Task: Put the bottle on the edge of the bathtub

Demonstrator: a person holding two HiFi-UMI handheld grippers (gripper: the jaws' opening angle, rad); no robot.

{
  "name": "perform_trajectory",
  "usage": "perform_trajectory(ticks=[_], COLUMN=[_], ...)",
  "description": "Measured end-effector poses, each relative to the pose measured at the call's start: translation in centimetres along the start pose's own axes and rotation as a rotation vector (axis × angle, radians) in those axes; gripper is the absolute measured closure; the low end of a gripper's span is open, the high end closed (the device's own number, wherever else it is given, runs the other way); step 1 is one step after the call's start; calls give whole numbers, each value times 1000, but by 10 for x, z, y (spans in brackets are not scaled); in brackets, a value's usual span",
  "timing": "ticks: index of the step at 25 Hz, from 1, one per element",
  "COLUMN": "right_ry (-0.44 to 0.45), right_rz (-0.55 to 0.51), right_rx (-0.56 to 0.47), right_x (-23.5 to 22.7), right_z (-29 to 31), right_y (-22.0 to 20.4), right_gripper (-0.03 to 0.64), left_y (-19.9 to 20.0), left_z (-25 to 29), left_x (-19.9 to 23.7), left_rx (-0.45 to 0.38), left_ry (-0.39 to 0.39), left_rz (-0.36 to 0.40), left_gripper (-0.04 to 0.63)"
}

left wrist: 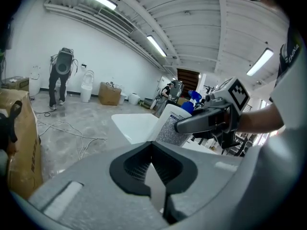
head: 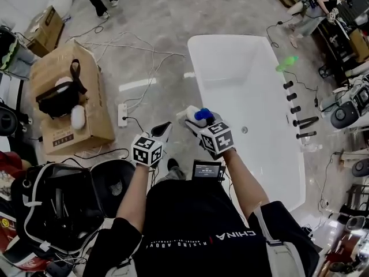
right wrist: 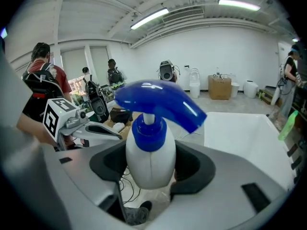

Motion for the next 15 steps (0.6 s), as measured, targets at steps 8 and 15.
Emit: perform_trajectory(ticks=[8,15], right_ry=[-23,-12], right_rz=[19,22], right_rx=[-4,2], right_x=[-29,-74], right_z=[47,103], right_y=[33,59], right_gripper=[344,344], left_y=[31,55], left_z=[31,76], left_x=[56,105], left_rx=[2,-5], left_ry=[0,-5], left_rz=[38,18], left_gripper=[586,586])
Point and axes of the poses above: the fingertips, and each gripper's own axes: z forward along the fingers, x to its left, y out of its top, the point moved 2 cm from there along -z, backward along the fingers, and after that the axes turned 9 degrees about -x, right-handed, at the moved point
